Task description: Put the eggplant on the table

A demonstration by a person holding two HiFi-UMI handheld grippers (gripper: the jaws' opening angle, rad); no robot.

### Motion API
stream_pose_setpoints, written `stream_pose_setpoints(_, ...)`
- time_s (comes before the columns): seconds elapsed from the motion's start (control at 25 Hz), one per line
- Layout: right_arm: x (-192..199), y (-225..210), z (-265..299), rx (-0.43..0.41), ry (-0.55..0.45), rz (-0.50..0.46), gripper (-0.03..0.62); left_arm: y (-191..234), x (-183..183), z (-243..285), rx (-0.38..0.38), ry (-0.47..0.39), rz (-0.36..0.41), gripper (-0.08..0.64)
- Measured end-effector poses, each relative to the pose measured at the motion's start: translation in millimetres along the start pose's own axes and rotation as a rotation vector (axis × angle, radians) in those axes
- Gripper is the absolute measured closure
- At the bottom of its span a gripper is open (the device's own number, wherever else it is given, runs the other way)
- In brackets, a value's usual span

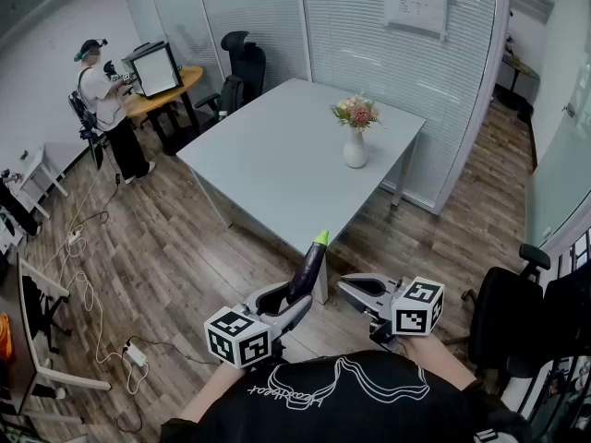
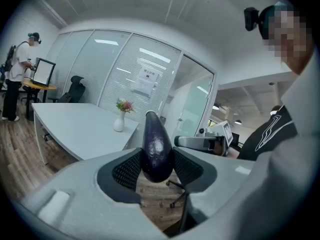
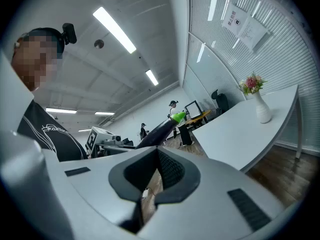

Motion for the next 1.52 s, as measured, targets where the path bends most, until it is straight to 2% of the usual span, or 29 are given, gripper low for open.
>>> stream_pose_setpoints(0.48,-10.9,1.6,5.8,-0.018,-0.016,-0.021,0.584,0.5,-10.2,-0.8,-0.001,-0.019,0.007,0.354)
stream_pose_setpoints(0.8,-9.0,-10.5,22.7,0.001,-0.012,-0.011,0.583,21.5,-8.2,2.5,0.000,-0.019,-0.004,0.354)
stream_pose_setpoints(1.2,-18.2,-39.2,71.3,0.033,-0.005,0.005,0.583,81.4,-19.8,5.9,0.017,-0.026,-0.027,0.354)
stream_pose_setpoints(1.52,-41.9,-80.3,122.0,0.084,-0.013,0.031,0.583,148.1,-50.6,23.9,0.061,0.001,-0.032,0.354)
Point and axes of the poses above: the fingertips, and each gripper's own axes: z forward along the fingers, y to its left, x out of its underside, the point moved 3 cm from there along -z, backward along the fingers, and after that the axes turned 9 degrees about x, right-handed, at the moved point
